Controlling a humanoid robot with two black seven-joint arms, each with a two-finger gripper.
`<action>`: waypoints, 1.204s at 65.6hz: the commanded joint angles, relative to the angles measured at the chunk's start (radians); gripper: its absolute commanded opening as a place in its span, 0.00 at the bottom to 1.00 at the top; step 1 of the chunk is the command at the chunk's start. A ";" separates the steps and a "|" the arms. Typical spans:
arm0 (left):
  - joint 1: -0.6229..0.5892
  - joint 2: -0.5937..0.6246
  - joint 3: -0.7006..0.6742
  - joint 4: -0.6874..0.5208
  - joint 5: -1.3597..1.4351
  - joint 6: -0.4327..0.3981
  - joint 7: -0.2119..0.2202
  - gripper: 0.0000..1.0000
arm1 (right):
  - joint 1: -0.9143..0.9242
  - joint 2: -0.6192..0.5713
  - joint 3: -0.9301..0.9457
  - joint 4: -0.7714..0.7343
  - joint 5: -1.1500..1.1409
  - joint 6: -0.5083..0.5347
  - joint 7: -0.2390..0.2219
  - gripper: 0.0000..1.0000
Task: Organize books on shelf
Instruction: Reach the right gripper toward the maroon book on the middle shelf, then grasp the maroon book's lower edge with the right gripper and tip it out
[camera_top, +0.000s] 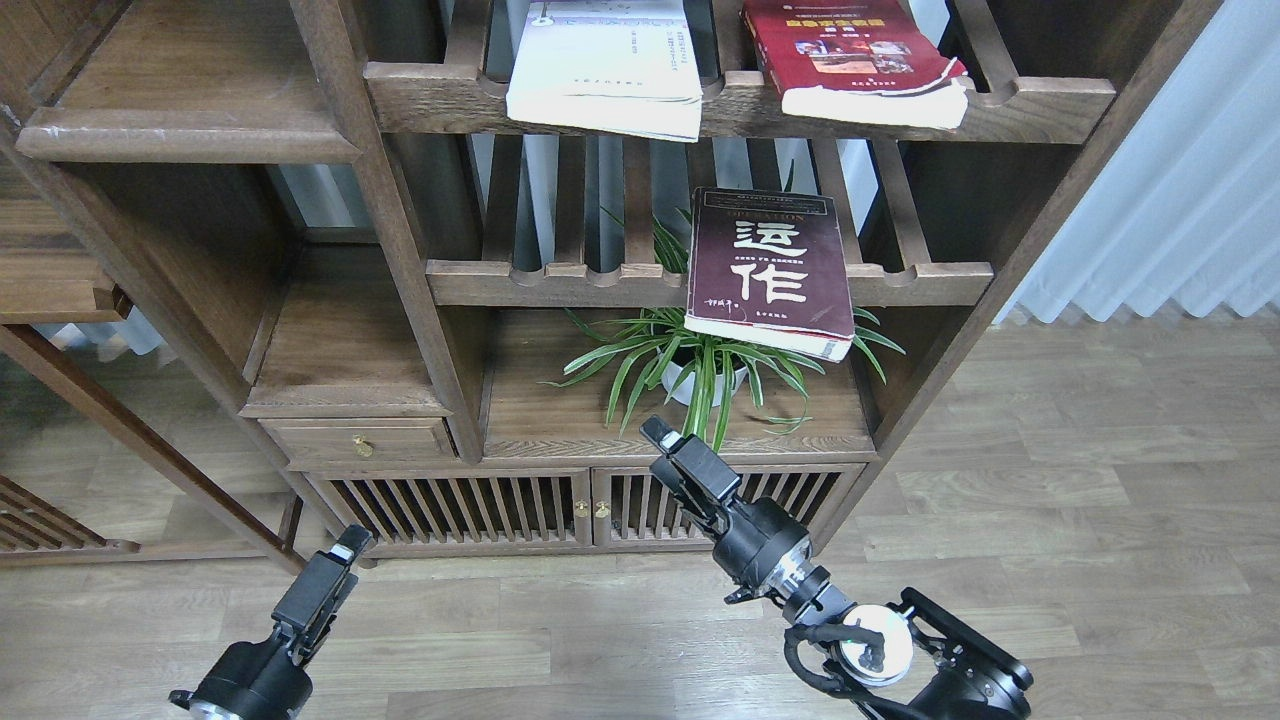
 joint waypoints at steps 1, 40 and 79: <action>-0.007 0.001 0.000 0.002 0.000 0.000 0.000 1.00 | 0.020 0.000 0.011 -0.003 0.002 0.000 0.006 1.00; -0.024 0.028 -0.045 0.003 0.000 0.000 0.001 1.00 | 0.178 0.000 0.112 -0.169 0.011 0.000 0.007 1.00; -0.075 0.082 -0.095 0.033 0.000 0.000 0.001 1.00 | 0.264 0.000 0.205 -0.244 0.098 -0.182 0.075 0.79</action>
